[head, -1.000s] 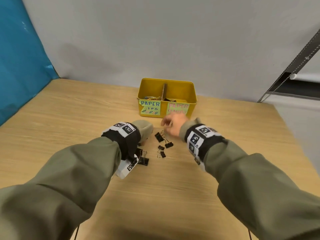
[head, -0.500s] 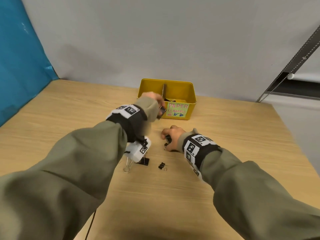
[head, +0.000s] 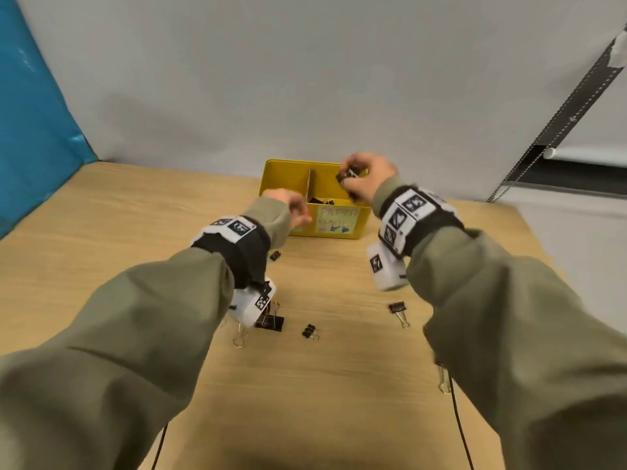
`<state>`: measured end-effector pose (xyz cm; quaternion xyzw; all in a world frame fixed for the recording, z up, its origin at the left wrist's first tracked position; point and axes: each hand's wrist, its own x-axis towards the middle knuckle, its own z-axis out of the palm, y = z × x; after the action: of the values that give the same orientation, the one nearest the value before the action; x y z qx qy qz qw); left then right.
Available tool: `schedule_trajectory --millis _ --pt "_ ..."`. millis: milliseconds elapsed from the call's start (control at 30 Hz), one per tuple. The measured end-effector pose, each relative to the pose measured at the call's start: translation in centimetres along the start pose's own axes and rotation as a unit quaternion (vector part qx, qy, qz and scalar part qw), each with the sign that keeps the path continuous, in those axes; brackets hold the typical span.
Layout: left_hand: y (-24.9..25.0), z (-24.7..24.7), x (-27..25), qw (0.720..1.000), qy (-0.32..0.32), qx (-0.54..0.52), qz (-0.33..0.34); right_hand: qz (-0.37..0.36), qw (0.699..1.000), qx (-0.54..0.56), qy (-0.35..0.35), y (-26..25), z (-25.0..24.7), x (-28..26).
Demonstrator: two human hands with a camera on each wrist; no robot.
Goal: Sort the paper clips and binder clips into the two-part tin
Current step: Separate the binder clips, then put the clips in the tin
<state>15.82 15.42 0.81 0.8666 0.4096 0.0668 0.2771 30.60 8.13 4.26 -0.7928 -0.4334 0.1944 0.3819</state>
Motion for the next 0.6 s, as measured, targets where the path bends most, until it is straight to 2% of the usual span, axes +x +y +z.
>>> schedule_trajectory --millis 67,133,267,333,433,467,533,600 --pt "-1.0 0.9 -0.7 0.992 -0.09 0.087 -0.027 0.004 0.998 -0.068 0.006 -0.5 0.0 1.6" --pt "-2.1 2.2 -1.1 0.976 -0.142 0.159 -0.042 0.024 0.989 -0.141 -0.041 -0.4 0.4 2.1" --pt "-3.3 3.9 -1.0 0.963 -0.185 0.173 -0.089 0.009 0.971 -0.23 -0.064 -0.9 1.9 0.0" --pt "-3.4 4.1 -1.2 0.967 -0.173 0.152 -0.109 -0.008 0.96 -0.251 -0.122 -1.0 3.1 -2.6" --pt "-3.3 3.3 -1.8 0.971 -0.155 0.149 -0.107 0.004 0.908 -0.296 -0.297 0.1 5.7 -7.2" --pt "-3.3 2.6 -2.3 0.969 -0.167 0.15 -0.099 0.017 0.887 -0.302 -0.348 0.5 6.6 -8.6" --pt "-3.5 1.3 -3.3 0.965 -0.188 0.169 -0.072 0.015 0.854 -0.34 -0.393 1.4 8.3 -10.6" --pt "-4.0 0.7 -4.5 0.957 -0.202 0.209 -0.025 -0.014 0.837 -0.387 -0.387 1.8 9.6 -12.0"
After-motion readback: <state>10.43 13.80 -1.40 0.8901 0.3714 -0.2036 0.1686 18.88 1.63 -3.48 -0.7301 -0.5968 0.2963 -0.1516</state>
